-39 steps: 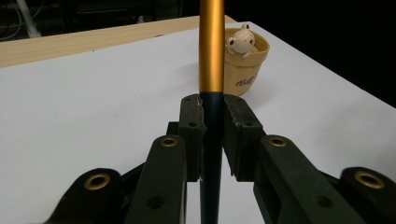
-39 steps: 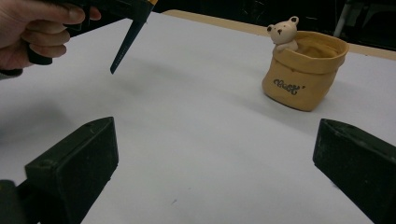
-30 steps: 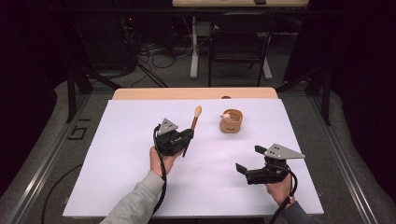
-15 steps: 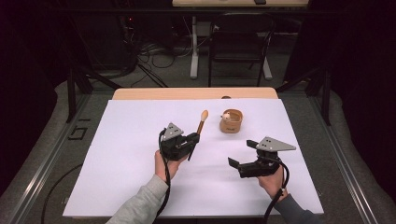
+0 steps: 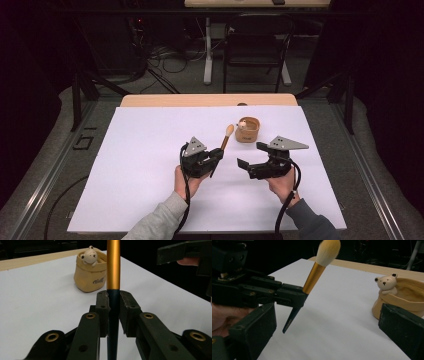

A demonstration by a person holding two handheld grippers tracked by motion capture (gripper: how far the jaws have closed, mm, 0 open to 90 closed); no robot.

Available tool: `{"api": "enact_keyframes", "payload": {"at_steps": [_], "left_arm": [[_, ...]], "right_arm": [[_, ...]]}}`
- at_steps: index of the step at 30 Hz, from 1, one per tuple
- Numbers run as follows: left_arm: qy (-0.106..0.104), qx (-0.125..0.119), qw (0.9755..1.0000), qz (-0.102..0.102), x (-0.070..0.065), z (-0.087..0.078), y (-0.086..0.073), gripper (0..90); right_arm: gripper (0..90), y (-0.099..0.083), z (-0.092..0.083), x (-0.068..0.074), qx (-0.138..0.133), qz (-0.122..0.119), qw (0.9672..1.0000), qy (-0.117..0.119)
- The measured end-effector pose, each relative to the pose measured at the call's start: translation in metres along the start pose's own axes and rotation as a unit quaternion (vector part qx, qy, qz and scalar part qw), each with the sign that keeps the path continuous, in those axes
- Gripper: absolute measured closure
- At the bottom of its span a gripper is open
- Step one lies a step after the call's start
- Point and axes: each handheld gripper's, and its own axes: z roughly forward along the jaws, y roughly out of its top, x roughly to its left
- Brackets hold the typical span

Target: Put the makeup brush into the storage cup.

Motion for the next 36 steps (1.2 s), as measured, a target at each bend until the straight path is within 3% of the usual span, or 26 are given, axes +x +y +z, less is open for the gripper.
{"api": "enact_keyframes", "payload": {"at_steps": [6, 9, 18, 19, 23, 29, 33, 36], "left_arm": [[-0.002, 0.001, 1.0000, 0.009, -0.008, 0.004, 0.000, 78.6], [-0.003, -0.003, 0.9999, 0.012, -0.010, 0.005, 0.000, 78.6], [-0.012, -0.009, 0.9997, 0.019, -0.018, 0.007, 0.002, 78.6], [-0.014, -0.008, 0.9997, 0.019, -0.019, 0.007, 0.002, 78.6], [-0.021, -0.006, 0.9995, 0.022, -0.020, 0.009, 0.003, 78.6], [-0.027, -0.006, 0.9995, 0.017, -0.020, 0.009, 0.004, 78.4], [-0.034, 0.001, 0.9993, 0.014, -0.020, 0.009, 0.006, 76.3], [-0.036, 0.009, 0.9992, 0.011, -0.018, 0.009, 0.007, 66.2]], "right_arm": [[1.7, 0.006, 0.015, 0.003, 0.001, 0.010, 0.9999, 0.009], [15.1, 0.009, 0.019, 0.003, -0.006, 0.012, 0.9999, 0.004], [36.7, 0.011, 0.028, -0.002, -0.013, 0.041, 0.9991, 0.003], [46.1, 0.011, 0.031, -0.003, -0.015, 0.052, 0.9985, 0.006], [52.3, 0.011, 0.033, -0.004, -0.014, 0.060, 0.9980, 0.012], [72.9, 0.011, 0.031, -0.004, -0.023, 0.079, 0.9957, 0.044], [76.0, 0.014, 0.029, 0.004, -0.025, 0.064, 0.9965, 0.049], [76.2, 0.015, 0.027, 0.008, -0.031, 0.046, 0.9974, 0.045]]}}
